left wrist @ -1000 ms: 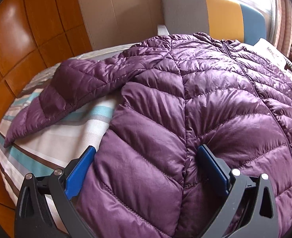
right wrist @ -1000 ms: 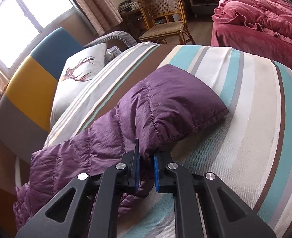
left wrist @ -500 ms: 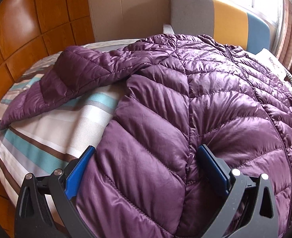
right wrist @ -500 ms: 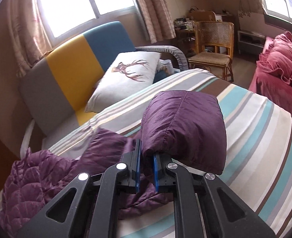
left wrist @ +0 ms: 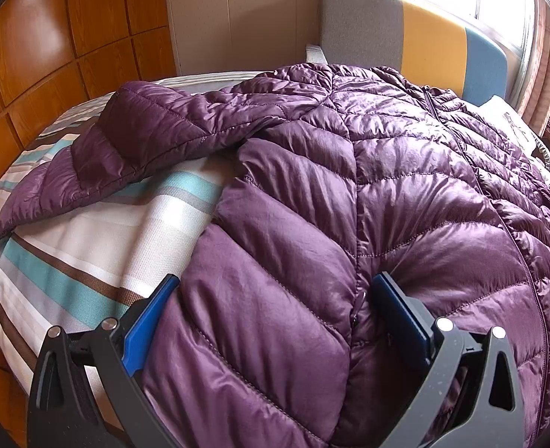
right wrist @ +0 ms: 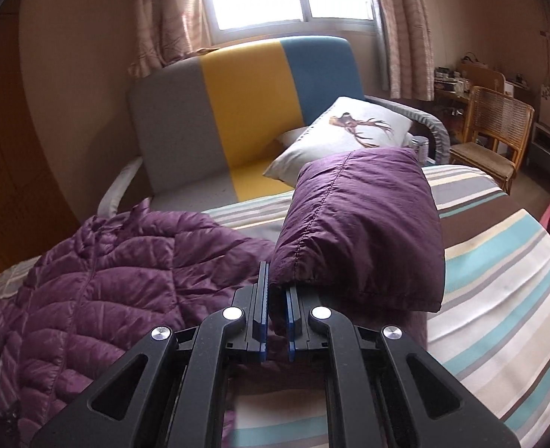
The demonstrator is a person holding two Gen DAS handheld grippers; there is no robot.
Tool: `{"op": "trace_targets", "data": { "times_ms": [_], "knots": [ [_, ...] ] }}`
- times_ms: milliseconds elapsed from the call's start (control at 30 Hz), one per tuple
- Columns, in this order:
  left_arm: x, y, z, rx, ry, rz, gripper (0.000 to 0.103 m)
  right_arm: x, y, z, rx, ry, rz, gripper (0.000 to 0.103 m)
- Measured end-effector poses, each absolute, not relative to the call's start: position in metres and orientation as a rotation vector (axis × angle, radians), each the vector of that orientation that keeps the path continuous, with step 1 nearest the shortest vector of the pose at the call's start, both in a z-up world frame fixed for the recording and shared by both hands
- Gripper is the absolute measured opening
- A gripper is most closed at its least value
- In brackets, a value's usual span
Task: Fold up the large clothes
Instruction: 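Lift the sleeve with the right tool and fold it across the jacket body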
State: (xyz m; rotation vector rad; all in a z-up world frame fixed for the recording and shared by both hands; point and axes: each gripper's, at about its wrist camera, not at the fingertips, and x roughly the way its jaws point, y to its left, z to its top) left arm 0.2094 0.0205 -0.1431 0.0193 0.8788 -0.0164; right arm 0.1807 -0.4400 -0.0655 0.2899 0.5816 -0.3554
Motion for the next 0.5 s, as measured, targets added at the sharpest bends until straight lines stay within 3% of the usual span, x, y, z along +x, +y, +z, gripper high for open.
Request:
{"op": "trace_targets", "data": {
  "times_ms": [500],
  "knots": [
    [0.209,0.020,-0.143,0.021,0.879,-0.014,0.101,0.233,-0.258,-0.094,-0.038,0.741,0.031,0.008]
  ]
}}
